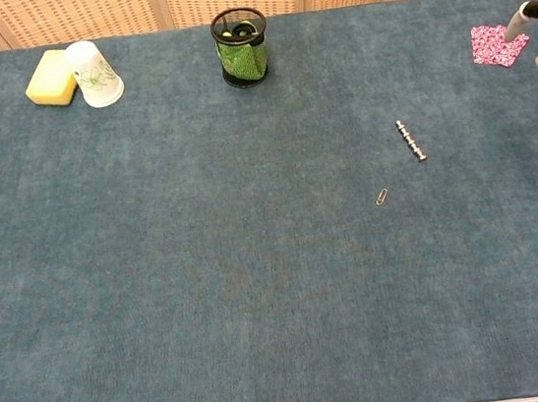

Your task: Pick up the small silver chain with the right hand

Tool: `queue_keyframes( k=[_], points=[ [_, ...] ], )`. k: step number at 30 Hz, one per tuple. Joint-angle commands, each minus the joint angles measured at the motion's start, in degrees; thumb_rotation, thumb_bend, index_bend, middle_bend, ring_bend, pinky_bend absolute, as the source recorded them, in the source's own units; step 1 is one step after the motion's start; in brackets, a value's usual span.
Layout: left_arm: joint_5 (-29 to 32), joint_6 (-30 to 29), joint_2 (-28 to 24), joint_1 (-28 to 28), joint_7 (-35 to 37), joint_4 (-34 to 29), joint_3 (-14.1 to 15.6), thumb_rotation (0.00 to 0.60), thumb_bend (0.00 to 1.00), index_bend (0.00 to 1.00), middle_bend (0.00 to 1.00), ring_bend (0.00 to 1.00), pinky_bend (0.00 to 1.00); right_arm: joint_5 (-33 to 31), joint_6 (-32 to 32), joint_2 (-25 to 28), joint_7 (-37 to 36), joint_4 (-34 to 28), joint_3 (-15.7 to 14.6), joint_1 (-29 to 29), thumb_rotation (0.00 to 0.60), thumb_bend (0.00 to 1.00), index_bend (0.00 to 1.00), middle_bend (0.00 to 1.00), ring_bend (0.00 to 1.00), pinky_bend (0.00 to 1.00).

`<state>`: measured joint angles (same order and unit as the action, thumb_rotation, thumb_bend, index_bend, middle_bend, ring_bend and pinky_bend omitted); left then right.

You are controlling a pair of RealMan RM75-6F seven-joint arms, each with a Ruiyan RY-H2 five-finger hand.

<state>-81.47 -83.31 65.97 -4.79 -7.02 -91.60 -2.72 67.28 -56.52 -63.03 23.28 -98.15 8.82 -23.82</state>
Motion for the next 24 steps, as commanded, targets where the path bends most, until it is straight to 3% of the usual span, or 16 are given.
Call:
queue_keyframes(
  k=[1,4,12,24],
  points=[
    [0.1,0.1,0.1,0.0,0.1,0.1,0.0,0.6,0.35,0.08,0.09,0.11,0.1,-7.9,6.0,-1.4,5.6,-0.6,-0.4,-4.6,0.6,0.93,0.32,1.0,1.0,1.0],
    [0.2,0.3,0.1,-0.1,0.2,0.3,0.0,0.6,0.35,0.08,0.09,0.11,0.1,-12.6,8.3,-2.8,8.4,0.1,-1.1,-7.1,0.6,1.0,0.32,1.0,1.0,1.0],
    [0.5,1.3,0.6,-0.2,0.8,1.0,0.3,0.6,0.35,0.08,0.09,0.11,0.1,-22.4,10.7,-8.2,11.8,4.2,-2.6,-12.6,0.6,1.0,0.32,1.0,1.0,1.0],
    [0.9,1.1,0.7,0.0,2.3,2.4,0.0,0.6,0.35,0.08,0.09,0.11,0.1,-27.8,11.1,-14.3,12.4,9.1,-4.4,-17.6,0.6,1.0,0.32,1.0,1.0,1.0]
  ],
)
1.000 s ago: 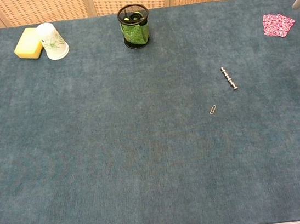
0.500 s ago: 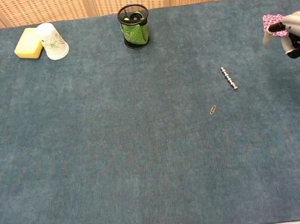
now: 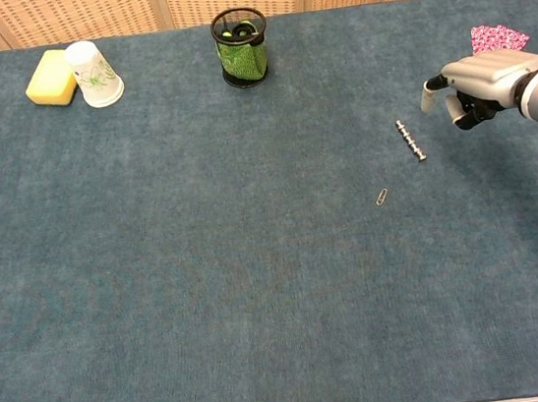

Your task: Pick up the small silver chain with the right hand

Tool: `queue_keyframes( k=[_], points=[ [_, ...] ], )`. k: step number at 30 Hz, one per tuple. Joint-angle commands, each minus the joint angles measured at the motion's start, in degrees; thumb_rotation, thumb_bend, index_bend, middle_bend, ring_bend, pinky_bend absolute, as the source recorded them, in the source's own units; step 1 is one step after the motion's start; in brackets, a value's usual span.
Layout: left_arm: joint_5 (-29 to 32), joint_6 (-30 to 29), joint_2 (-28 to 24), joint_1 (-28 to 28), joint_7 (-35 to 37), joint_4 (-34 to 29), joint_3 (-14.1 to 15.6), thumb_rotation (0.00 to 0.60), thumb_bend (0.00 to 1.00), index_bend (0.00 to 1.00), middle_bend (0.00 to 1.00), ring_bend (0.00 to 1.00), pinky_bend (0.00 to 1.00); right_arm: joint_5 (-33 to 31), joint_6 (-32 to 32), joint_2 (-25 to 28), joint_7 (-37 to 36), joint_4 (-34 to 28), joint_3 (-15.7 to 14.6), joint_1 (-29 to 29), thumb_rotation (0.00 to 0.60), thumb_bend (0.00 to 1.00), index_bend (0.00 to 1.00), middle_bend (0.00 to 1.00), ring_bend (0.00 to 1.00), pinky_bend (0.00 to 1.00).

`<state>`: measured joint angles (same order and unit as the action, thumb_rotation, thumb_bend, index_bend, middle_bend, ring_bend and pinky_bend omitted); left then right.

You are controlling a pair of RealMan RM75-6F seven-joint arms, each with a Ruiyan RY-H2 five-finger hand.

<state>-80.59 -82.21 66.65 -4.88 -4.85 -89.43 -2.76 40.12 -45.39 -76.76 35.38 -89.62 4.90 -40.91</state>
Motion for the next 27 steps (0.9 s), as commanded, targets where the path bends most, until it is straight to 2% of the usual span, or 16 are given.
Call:
queue_keyframes(
  k=[1,27],
  points=[
    [0.1,0.1,0.1,0.1,0.2,0.3,0.1,0.6,0.35,0.08,0.09,0.11,0.1,-1.0,-0.1,-0.9,0.3,0.8,-0.7,-0.8,0.6,1.0,0.32,1.0,1.0,1.0],
    [0.4,0.8,0.9,0.3,1.0,1.7,0.4,0.6,0.35,0.08,0.09,0.11,0.1,-4.0,-0.5,-5.4,-0.5,5.1,-3.7,-4.9,0.6,0.95,0.32,1.0,1.0,1.0]
  ],
)
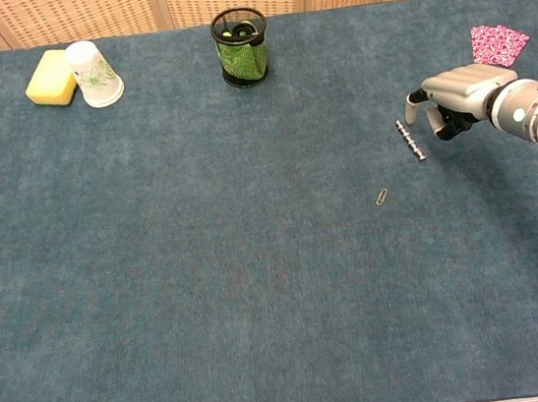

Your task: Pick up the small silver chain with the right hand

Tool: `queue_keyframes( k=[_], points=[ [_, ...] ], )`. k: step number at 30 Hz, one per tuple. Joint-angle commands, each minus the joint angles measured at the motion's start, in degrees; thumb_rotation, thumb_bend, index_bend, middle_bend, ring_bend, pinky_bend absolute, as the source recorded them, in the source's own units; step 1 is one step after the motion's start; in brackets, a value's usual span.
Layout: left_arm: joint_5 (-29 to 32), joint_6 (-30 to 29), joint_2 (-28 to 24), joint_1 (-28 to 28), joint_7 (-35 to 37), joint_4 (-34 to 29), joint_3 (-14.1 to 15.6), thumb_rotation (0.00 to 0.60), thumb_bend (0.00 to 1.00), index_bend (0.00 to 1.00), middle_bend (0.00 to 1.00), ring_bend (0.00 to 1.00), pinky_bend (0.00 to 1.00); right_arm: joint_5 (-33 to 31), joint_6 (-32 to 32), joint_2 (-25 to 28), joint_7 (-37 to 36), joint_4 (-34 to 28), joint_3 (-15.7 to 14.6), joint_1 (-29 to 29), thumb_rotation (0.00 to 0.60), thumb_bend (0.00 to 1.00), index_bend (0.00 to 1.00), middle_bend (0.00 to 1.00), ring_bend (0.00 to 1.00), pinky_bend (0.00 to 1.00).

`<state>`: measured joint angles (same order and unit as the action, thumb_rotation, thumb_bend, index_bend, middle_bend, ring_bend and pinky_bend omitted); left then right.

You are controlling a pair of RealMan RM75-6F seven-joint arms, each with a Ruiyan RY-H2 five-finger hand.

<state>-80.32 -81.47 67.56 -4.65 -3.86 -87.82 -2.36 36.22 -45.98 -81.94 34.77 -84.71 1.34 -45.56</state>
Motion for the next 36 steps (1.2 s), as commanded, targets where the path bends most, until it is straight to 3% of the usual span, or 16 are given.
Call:
queue_keyframes(
  k=[1,22,27,30,31,34,36],
  points=[
    [0.2,0.0,0.0,0.1,0.0,0.1,0.0,0.6,0.35,0.08,0.09,0.11,0.1,-0.1,0.1,-0.4,0.1,0.2,-0.2,-0.3,0.6,0.94,0.32,1.0,1.0,1.0],
    [0.3,-0.5,0.2,0.8,1.5,1.3,0.0,0.6,0.35,0.08,0.09,0.11,0.1,2.7,-1.0,-1.1,0.1,-5.5,-1.8,-2.2,0.6,0.91,0.32,1.0,1.0,1.0],
    [0.4,-0.7,0.1,1.0,2.0,1.6,0.0,0.6,0.35,0.08,0.09,0.11,0.1,5.4,-4.4,-0.2,-0.9,-7.7,-1.3,-1.4,0.6,0.91,0.32,1.0,1.0,1.0],
    [0.3,-0.7,0.1,1.0,2.2,1.7,0.0,0.6,0.35,0.08,0.09,0.11,0.1,7.9,-6.9,0.6,-2.6,-8.5,-0.5,-0.4,0.6,0.8,0.32,0.99,1.0,1.0],
    [0.2,-0.7,0.1,1.0,2.3,1.8,0.0,0.6,0.35,0.08,0.09,0.11,0.1,8.7,-7.6,0.9,-3.2,-8.7,-0.3,0.0,0.6,0.69,0.33,0.95,0.98,1.0],
    [0.0,-0.6,0.2,1.0,2.5,1.9,0.0,0.6,0.35,0.08,0.09,0.11,0.1,11.3,-9.6,1.7,-4.4,-9.6,0.0,1.1,0.6,0.49,0.38,0.83,0.86,1.0],
    [-0.2,-0.6,0.3,0.9,2.7,2.0,0.1,0.6,0.35,0.08,0.09,0.11,0.1,12.8,-11.3,2.0,-4.0,-10.0,-0.1,1.6,0.6,0.45,0.39,0.77,0.8,1.0]
  ],
)
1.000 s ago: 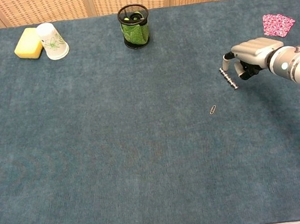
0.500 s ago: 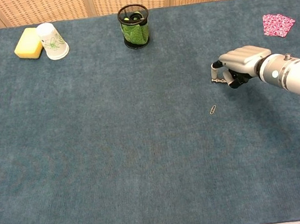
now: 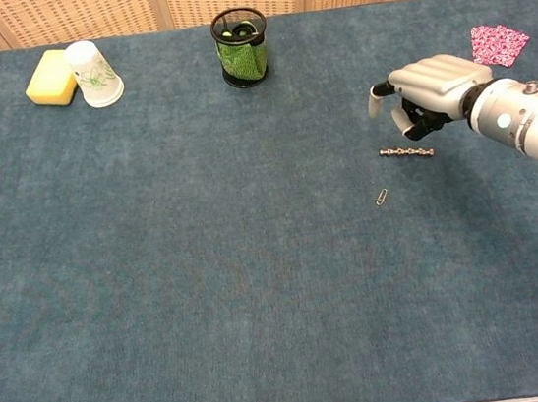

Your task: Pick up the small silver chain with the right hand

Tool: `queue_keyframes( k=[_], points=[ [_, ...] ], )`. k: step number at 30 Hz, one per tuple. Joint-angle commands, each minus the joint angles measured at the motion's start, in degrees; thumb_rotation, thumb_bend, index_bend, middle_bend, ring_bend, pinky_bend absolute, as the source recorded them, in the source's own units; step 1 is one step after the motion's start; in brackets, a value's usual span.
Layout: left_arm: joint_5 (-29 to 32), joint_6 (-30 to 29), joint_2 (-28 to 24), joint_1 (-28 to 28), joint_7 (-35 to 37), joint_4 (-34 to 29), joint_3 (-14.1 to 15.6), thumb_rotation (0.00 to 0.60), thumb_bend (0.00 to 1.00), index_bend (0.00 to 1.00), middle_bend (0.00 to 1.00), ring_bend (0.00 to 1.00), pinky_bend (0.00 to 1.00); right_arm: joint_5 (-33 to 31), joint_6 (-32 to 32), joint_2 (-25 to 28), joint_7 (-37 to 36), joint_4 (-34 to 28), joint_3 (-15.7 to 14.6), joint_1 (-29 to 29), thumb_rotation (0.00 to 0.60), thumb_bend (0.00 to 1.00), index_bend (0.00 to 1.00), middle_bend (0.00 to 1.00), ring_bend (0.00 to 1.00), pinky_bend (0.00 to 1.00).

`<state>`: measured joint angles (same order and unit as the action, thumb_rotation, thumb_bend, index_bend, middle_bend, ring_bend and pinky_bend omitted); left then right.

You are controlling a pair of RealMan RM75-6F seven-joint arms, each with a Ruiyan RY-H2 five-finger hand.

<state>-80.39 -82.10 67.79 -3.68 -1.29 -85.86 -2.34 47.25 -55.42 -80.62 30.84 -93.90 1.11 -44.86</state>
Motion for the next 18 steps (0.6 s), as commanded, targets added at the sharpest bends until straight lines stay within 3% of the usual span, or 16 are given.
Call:
queue_keyframes(
  k=[1,7,12,18],
  points=[
    [-0.3,0.0,0.1,0.0,0.2,0.1,0.0,0.6,0.35,0.08,0.09,0.11,0.1,2.3,-2.4,0.7,0.2,-1.0,0.0,1.1,0.6,0.45,0.4,0.76,0.81,1.0],
    [-0.9,-0.5,-0.1,0.2,0.8,0.2,0.3,0.6,0.35,0.08,0.09,0.11,0.1,3.4,-4.5,0.1,1.2,-0.6,0.2,2.3,0.6,0.44,0.47,0.9,0.98,1.0],
    [-1.2,-0.9,-0.4,0.5,1.3,0.2,0.4,0.6,0.35,0.08,0.09,0.11,0.1,3.5,-5.6,-0.3,1.2,-0.1,1.2,2.9,0.6,0.2,0.48,0.95,1.0,1.0],
    [-1.9,-1.2,-0.5,0.6,1.3,0.0,0.6,0.6,0.35,0.08,0.09,0.11,0.1,3.2,-4.8,0.4,1.4,-0.7,1.4,3.3,0.6,0.11,0.48,0.96,1.0,1.0]
  ],
)
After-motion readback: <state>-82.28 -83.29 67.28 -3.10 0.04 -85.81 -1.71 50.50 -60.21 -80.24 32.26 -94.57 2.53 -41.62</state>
